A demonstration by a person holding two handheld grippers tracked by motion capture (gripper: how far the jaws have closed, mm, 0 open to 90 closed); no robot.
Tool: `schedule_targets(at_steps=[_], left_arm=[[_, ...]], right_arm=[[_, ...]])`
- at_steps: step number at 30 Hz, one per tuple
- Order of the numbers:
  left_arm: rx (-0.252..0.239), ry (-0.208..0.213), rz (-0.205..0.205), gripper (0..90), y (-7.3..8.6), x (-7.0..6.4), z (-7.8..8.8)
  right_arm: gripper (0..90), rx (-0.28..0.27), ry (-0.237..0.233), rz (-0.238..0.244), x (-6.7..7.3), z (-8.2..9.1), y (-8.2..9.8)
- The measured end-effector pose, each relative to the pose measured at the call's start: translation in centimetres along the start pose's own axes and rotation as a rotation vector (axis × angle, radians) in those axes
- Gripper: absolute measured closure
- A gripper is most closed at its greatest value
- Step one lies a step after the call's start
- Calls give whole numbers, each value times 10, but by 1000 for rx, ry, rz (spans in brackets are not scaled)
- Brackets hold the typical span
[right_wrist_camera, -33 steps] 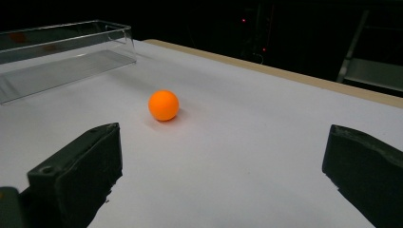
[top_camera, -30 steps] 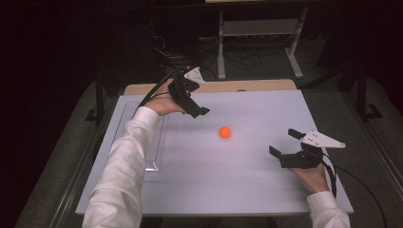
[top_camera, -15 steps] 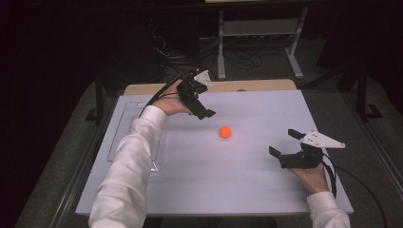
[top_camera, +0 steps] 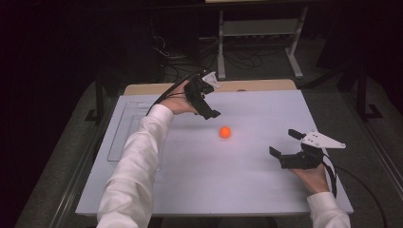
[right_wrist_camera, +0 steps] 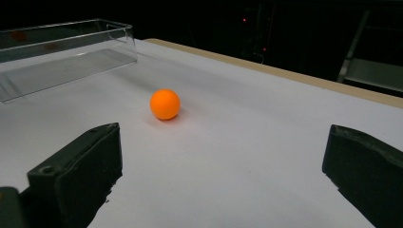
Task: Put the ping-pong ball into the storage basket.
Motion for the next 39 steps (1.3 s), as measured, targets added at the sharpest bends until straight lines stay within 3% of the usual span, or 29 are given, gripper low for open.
schedule_targets(at_steps=[6, 39], left_arm=[[14, 21, -27, 0, -2, -4, -11], [84, 63, -63, 0, 8, -12, -45]], right_arm=[[0, -2, 2, 0, 0, 1, 0], [0, -2, 3, 5, 0, 2, 0]])
Point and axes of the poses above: each handheld gripper's, and its own axes: z roughly backward along the jaws, y roughly out of its underside, x roughly to its left, the point moved 10 cm from there along -z, roughly forward along the jaws, and after that the axes turned 11 degrees about -z, right-handed, at the moved point
